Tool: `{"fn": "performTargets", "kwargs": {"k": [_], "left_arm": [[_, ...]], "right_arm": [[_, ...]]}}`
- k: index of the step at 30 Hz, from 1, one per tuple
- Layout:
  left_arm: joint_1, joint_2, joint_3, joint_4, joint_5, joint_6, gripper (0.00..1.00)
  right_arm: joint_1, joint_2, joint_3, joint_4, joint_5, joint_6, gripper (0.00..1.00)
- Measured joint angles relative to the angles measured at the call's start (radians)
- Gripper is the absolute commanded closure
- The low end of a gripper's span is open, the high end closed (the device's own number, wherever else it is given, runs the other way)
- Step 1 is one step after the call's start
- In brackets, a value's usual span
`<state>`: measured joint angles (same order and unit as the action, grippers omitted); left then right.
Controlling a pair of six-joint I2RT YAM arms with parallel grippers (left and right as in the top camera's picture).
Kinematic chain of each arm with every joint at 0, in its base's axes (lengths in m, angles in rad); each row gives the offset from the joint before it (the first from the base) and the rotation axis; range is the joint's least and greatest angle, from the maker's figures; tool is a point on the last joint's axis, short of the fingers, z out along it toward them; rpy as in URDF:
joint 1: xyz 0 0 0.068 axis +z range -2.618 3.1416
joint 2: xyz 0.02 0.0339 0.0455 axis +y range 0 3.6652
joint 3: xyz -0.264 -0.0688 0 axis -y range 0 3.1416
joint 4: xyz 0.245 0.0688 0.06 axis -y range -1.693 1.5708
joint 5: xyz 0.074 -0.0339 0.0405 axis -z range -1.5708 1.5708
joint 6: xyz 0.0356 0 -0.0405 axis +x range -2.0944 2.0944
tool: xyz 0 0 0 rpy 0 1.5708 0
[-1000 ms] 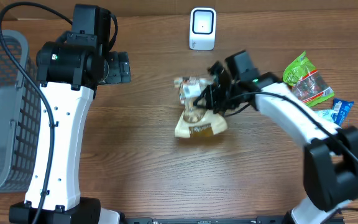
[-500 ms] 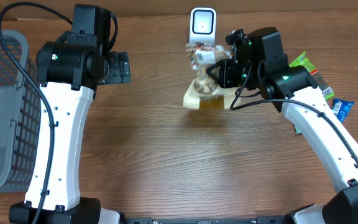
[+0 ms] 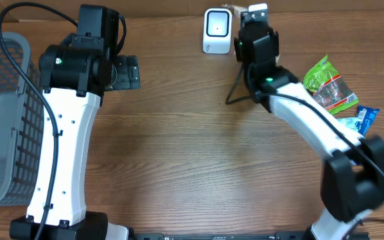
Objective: Scan the item barcode
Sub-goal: 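Raise the tan bag up to the white scanner, then hold the tan bag against the scanner face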
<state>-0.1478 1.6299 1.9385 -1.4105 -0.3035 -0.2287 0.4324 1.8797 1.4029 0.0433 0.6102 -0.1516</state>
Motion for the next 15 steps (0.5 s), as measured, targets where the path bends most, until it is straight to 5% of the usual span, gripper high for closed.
{"fn": "performTargets", "kwargs": {"k": [7,15], "left_arm": [[0.000,0.000,0.000,0.000,0.000,0.000,0.01],[0.000,0.000,0.000,0.000,0.000,0.000,0.00]], "right_arm": [[0.000,0.183,0.000,0.468,0.127,-0.398,0.96],[-0.003,0.357,0.000,0.747,0.048,-0.724,0.96]]}}
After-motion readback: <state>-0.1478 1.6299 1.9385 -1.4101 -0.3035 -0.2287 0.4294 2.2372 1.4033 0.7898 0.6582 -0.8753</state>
